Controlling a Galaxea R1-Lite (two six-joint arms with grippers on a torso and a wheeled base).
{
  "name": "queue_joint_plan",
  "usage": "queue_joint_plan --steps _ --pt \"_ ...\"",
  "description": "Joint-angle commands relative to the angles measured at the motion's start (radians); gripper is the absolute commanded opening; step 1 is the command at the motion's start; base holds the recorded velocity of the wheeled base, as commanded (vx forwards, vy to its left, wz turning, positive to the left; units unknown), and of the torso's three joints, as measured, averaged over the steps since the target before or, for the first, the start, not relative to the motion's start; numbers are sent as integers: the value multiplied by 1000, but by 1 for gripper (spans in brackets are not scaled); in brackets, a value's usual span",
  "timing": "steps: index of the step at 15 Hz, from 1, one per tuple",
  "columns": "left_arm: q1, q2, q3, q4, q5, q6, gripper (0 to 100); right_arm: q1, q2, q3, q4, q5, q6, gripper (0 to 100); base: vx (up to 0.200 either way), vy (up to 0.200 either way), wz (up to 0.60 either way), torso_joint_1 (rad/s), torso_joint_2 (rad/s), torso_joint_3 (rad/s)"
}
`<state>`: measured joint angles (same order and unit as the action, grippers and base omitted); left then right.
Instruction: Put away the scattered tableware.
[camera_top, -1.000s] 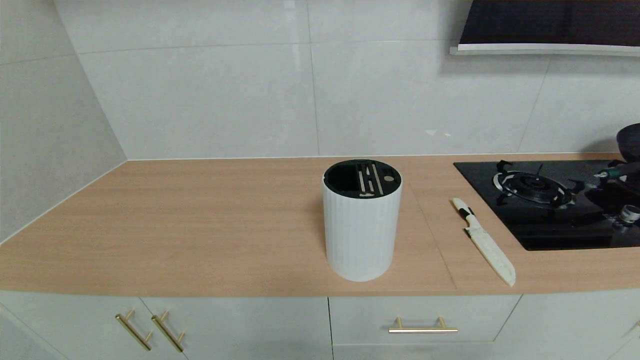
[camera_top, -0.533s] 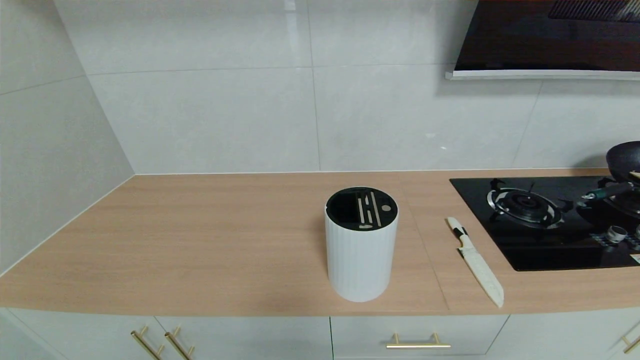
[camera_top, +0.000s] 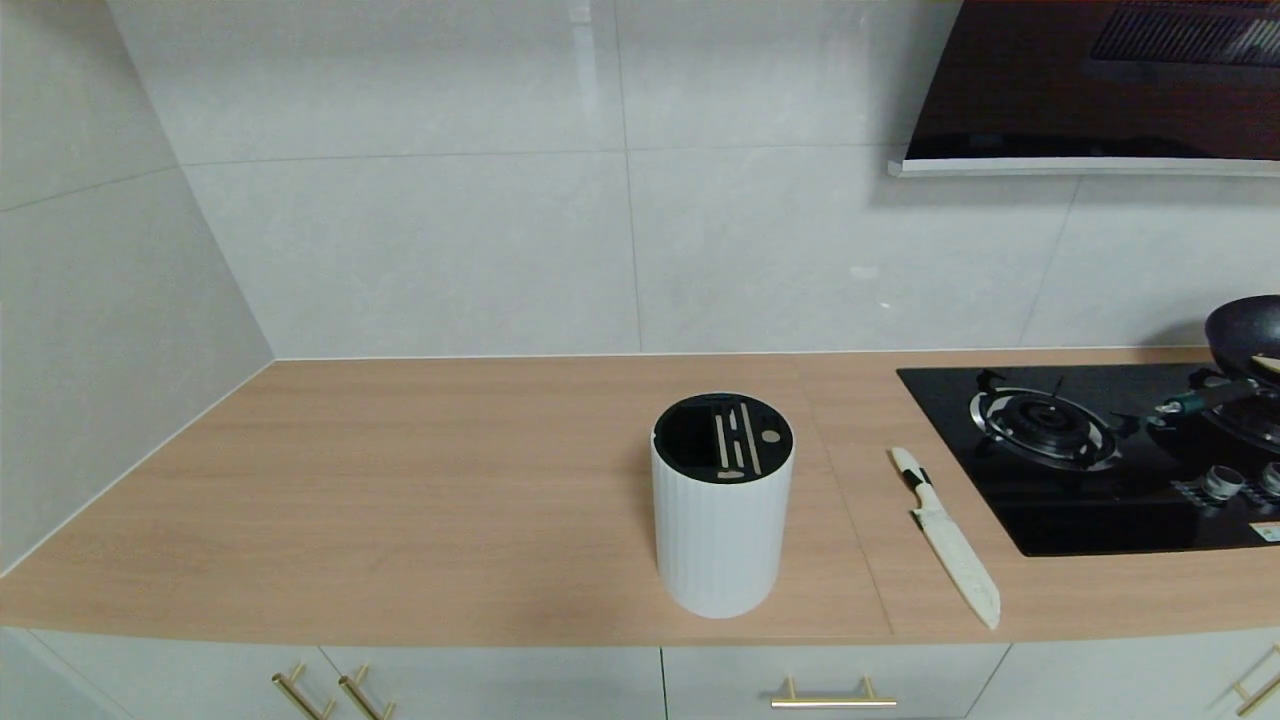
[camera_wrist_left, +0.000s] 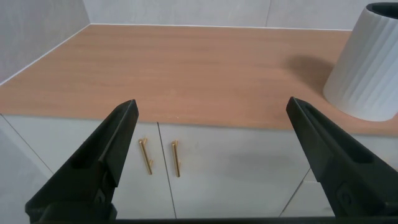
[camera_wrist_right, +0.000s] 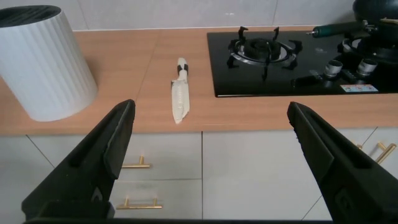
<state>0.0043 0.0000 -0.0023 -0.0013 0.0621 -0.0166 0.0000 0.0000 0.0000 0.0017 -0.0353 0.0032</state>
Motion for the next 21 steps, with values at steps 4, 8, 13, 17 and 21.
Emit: queue_joint_plan --steps 4,8,13,17,21 --pt "0 0 -1 0 1 0 100 0 2 0 0 0 -19 100 0 0 0 0 0 0" --pt "0 0 -1 0 1 0 100 38 127 -244 -5 28 -3 100 0 0 0 0 0 0" --pt "0 0 -1 0 1 0 100 71 749 -494 -3 86 -3 100 0 0 0 0 0 0" --pt "0 0 -1 0 1 0 100 158 1209 -670 -39 74 1 100 0 0 0 0 0 0" --pt "0 0 1 0 1 0 100 172 1539 -724 -193 68 -2 100 0 0 0 0 0 0"
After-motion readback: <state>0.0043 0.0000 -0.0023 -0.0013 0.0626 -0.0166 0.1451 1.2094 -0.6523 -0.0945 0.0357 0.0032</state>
